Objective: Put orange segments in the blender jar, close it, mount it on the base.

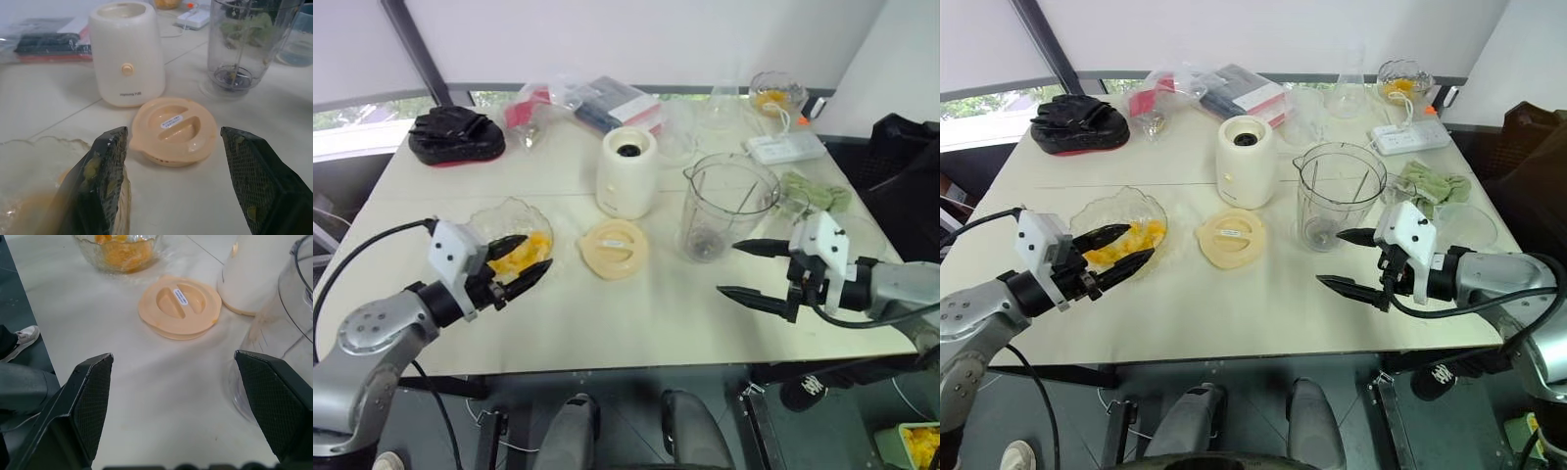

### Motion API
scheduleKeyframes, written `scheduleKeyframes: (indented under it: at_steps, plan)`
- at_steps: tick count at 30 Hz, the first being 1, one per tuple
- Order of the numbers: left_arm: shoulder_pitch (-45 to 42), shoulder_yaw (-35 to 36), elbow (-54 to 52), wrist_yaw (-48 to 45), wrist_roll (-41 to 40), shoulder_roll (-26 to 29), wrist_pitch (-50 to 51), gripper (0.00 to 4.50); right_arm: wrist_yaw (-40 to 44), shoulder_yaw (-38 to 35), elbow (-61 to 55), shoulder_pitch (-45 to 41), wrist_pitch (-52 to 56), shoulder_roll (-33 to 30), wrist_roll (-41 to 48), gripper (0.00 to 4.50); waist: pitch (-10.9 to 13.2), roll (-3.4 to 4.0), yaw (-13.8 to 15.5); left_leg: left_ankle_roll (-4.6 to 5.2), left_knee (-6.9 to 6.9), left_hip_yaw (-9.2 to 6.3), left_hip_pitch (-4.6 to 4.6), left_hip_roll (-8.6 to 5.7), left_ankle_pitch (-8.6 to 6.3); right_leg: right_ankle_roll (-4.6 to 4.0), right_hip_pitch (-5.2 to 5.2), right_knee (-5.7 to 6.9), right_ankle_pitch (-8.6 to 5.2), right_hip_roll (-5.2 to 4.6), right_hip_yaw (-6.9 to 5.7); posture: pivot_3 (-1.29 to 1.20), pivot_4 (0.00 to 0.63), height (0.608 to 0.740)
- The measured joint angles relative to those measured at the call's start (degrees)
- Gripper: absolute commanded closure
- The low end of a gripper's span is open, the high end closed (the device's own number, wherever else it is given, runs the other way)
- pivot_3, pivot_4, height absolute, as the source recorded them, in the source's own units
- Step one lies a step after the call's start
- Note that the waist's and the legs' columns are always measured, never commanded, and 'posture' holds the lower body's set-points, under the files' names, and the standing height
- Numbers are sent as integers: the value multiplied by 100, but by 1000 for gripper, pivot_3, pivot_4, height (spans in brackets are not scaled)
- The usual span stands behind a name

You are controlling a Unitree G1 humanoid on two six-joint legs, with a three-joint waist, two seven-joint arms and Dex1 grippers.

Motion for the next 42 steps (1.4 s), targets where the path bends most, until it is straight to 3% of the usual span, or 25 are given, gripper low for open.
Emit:
scheduleKeyframes:
  at_steps: [29,37,42]
  plan:
    - [-194,-141,29,-87,-70,96,232,1338,-325,-68,-122,-39,164,20,206,374,0,0,1,0,0,1,-1,0,0,0,0,0,0,0,0,0,150,740]
    - [-229,-269,122,-121,23,84,199,1338,-384,206,-121,-259,164,128,202,374,0,0,1,0,0,1,-1,0,0,0,0,-2,0,0,0,0,150,740]
    - [-401,-229,424,-253,73,430,206,1338,-464,354,-118,-510,162,243,194,374,1,-1,-7,0,0,0,-1,1,0,0,-4,1,0,1,-1,0,150,740]
